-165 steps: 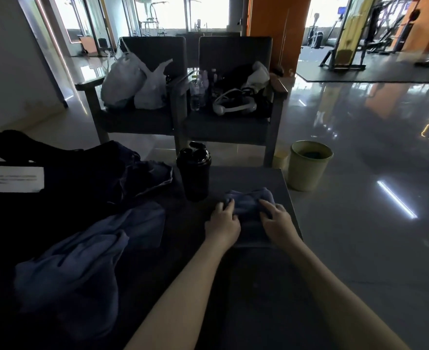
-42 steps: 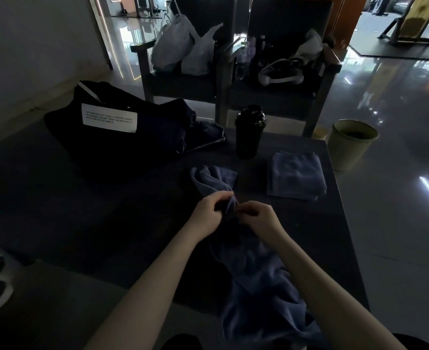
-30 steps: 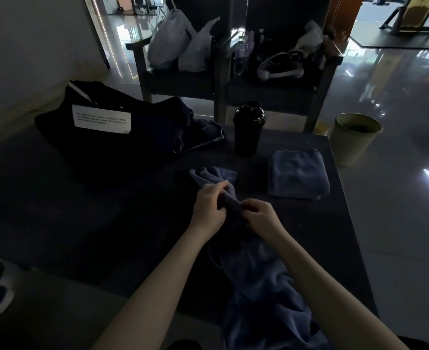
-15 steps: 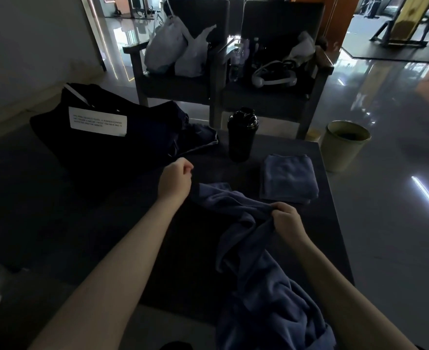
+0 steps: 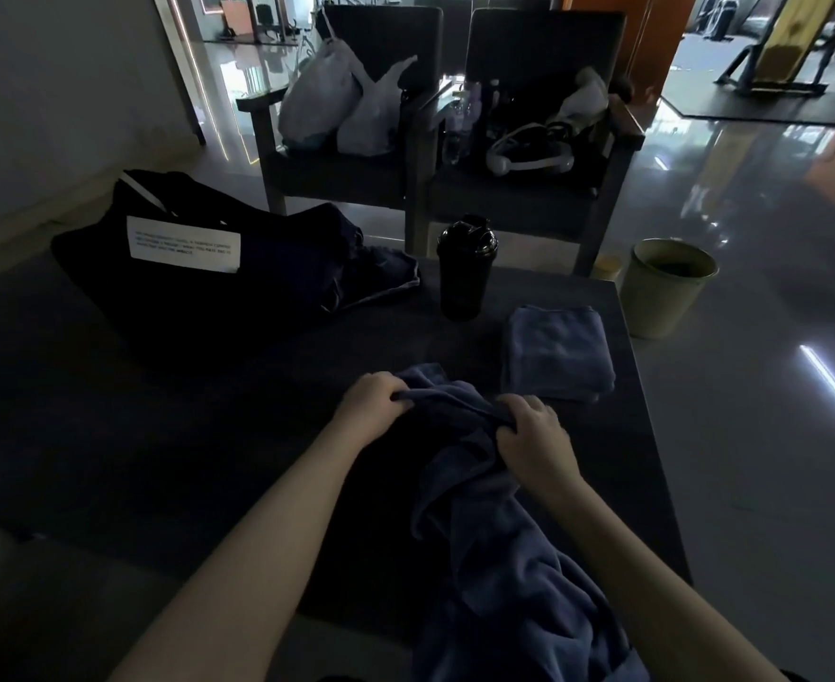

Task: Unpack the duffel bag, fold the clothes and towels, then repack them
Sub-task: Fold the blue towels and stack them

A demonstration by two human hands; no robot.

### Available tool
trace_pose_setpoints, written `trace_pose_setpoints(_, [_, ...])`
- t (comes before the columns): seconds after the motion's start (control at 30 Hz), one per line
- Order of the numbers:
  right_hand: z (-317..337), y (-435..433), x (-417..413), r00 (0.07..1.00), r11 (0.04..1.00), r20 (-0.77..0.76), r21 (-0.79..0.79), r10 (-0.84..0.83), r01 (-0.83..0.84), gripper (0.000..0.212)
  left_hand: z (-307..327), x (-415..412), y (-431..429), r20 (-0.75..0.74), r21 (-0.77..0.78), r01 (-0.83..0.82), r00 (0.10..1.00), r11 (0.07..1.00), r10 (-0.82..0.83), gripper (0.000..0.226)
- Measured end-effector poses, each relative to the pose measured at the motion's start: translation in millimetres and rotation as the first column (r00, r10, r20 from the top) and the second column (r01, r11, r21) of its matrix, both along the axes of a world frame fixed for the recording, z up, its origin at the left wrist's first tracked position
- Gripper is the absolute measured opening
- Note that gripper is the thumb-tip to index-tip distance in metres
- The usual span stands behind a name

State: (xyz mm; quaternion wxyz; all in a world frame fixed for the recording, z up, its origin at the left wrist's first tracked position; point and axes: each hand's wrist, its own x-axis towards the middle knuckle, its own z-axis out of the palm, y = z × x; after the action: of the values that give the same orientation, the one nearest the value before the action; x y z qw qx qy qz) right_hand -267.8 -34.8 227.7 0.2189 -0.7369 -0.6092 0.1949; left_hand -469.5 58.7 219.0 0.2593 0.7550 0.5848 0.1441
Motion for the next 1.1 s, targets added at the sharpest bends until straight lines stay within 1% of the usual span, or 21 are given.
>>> trace_pose_setpoints(0.1, [10.4,9.2,-13.2,0.991,0.990,-0.065,0.086,0.115,-0.109,0.049,25.1,2.2,-4.6,0.086,-0.022,0.074,0.994,0.997,-0.072,0.014])
trace_pose_setpoints(0.2, [15.7,17.7,-23.4,0.976,0.983,-0.130,0.088,0.173,-0.162,0.053,48.2,5.8,-13.3,0.150,-0.002,0.131,0.980,0.991,-0.129,0.014])
trace_pose_setpoints(0.23, [18.1,18.9,-25.3,0.971,0.982,-0.159,0.093,0.180,-0.167,0.049,53.7,7.1,-15.5,0.167,0.006,0.144,0.976,0.989,-0.143,0.011])
trace_pose_setpoints(0.27, [18.9,19.8,-26.3,0.963,0.978,-0.196,0.123,0.188,-0.166,0.040,60.3,8.7,-18.9,0.187,0.012,0.153,0.970,0.988,-0.153,0.007])
trace_pose_setpoints(0.33, [25.2,17.9,-26.8,0.938,0.976,-0.297,0.174,0.179,-0.131,0.015,72.2,12.4,-24.7,0.228,0.025,0.166,0.959,0.986,-0.167,0.005])
trace_pose_setpoints(0.37, [29.4,16.6,-26.0,0.919,0.977,-0.356,0.181,0.170,-0.111,0.012,75.4,13.7,-26.1,0.247,0.035,0.170,0.953,0.985,-0.173,0.006])
trace_pose_setpoints(0.4, [32.6,15.3,-24.4,0.895,0.978,-0.415,0.187,0.162,-0.090,0.015,77.4,14.7,-27.0,0.266,0.037,0.170,0.948,0.985,-0.173,0.007])
trace_pose_setpoints(0.47, [39.7,11.8,-19.7,0.849,0.979,-0.509,0.200,0.141,-0.043,0.019,77.7,14.3,-28.3,0.318,-0.018,0.189,0.932,0.982,-0.174,0.005])
trace_pose_setpoints(0.53, [47.8,8.5,-14.7,0.803,0.976,-0.584,0.219,0.122,0.011,0.021,73.2,13.4,-32.5,0.374,-0.175,0.247,0.912,0.953,-0.167,0.018])
trace_pose_setpoints(0.57, [51.0,7.7,-11.8,0.784,0.974,-0.614,0.218,0.093,0.056,0.022,69.0,13.1,-35.8,0.369,-0.248,0.262,0.916,0.933,-0.160,0.023])
trace_pose_setpoints(0.6, [54.3,6.7,-9.1,0.766,0.971,-0.640,0.217,0.064,0.100,0.024,65.4,12.8,-40.1,0.348,-0.286,0.264,0.924,0.921,-0.156,0.025])
trace_pose_setpoints(0.67, [61.3,4.2,-2.1,0.752,0.966,-0.659,0.208,0.024,0.151,0.026,59.0,10.8,-45.6,0.306,-0.296,0.211,0.945,0.931,-0.117,0.025])
trace_pose_setpoints(0.77, [66.9,-0.8,9.7,0.755,0.967,-0.656,0.198,0.010,0.159,0.029,61.2,4.0,-49.3,0.291,-0.278,0.115,0.956,0.954,-0.030,0.024])
trace_pose_setpoints(0.83, [70.2,-6.0,17.5,0.753,0.958,-0.658,0.191,-0.035,0.212,0.036,73.1,0.0,-51.3,0.297,-0.232,0.071,0.955,0.970,0.002,0.021])
trace_pose_setpoints(0.93, [76.2,-14.2,26.0,0.724,0.935,-0.683,0.185,-0.098,0.301,0.043,104.6,-4.8,-57.4,0.300,-0.153,0.083,0.953,0.985,-0.034,0.024])
trace_pose_setpoints(0.97, [79.2,-16.9,28.2,0.710,0.926,-0.695,0.187,-0.111,0.327,0.044,116.2,-7.0,-59.9,0.261,-0.154,0.112,0.963,0.982,-0.069,0.024])
trace_pose_setpoints(1.0, [82.9,-19.7,29.9,0.702,0.916,-0.701,0.191,-0.124,0.353,0.045,126.8,-9.5,-62.5,0.184,-0.176,0.148,0.976,0.973,-0.115,0.023])
trace_pose_setpoints(1.03, [86.2,-22.3,31.5,0.699,0.905,-0.702,0.199,-0.136,0.376,0.047,135.3,-12.4,-65.6,0.068,-0.207,0.182,0.983,0.961,-0.171,0.020])
trace_pose_setpoints(1.07, [89.7,-25.4,32.5,0.694,0.895,-0.704,0.203,-0.148,0.398,0.048,141.2,-16.1,-68.9,-0.059,-0.236,0.201,0.974,0.951,-0.221,0.018])
trace_pose_setpoints(1.1, [91.9,-28.3,33.9,0.685,0.889,-0.712,0.203,-0.154,0.411,0.048,145.0,-20.3,-71.9,-0.150,-0.241,0.201,0.959,0.949,-0.241,0.015])
